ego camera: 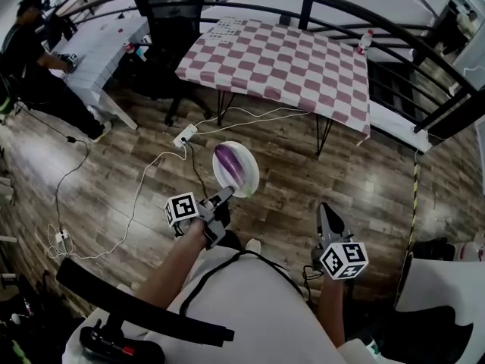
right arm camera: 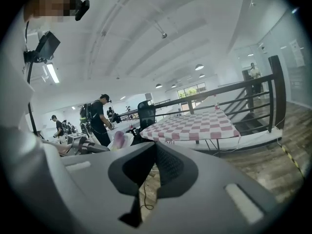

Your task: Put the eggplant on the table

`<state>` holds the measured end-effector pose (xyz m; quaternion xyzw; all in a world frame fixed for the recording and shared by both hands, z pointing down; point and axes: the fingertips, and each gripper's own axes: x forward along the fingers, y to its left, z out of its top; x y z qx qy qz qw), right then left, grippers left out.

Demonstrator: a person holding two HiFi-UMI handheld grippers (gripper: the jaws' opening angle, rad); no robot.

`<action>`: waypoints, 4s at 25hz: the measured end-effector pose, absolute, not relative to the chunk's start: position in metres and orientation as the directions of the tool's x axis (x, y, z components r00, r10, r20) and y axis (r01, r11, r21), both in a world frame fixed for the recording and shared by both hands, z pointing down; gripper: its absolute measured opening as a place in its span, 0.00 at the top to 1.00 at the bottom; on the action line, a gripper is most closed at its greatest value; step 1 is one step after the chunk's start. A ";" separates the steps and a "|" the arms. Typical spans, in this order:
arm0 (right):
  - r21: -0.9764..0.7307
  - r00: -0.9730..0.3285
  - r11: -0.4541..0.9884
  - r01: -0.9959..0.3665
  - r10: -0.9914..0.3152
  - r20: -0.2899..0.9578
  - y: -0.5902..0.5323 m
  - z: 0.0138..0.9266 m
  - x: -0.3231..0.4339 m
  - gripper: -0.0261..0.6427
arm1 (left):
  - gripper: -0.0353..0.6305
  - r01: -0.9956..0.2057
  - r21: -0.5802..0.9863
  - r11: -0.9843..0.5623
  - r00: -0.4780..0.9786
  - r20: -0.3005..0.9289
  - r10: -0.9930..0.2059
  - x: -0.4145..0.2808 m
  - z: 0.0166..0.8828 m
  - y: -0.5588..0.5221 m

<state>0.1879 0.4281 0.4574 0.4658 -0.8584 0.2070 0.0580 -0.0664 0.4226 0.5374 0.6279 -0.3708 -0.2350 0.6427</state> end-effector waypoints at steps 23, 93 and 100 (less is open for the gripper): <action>-0.314 -0.553 0.464 -0.829 -0.766 0.328 0.338 0.464 0.187 0.95 | 0.90 -0.164 0.982 0.093 0.665 0.180 -0.725 -0.045 0.540 0.310; -0.322 -0.539 0.441 -0.837 -0.766 0.351 -0.051 0.467 0.151 0.95 | 0.90 -0.158 0.983 0.097 0.668 0.179 -0.722 -0.089 0.551 -0.060; -0.318 -0.575 0.483 -0.816 -0.735 0.359 -0.088 0.470 0.166 0.95 | 0.90 -0.176 0.978 0.109 0.646 0.199 -0.737 -0.069 0.548 -0.092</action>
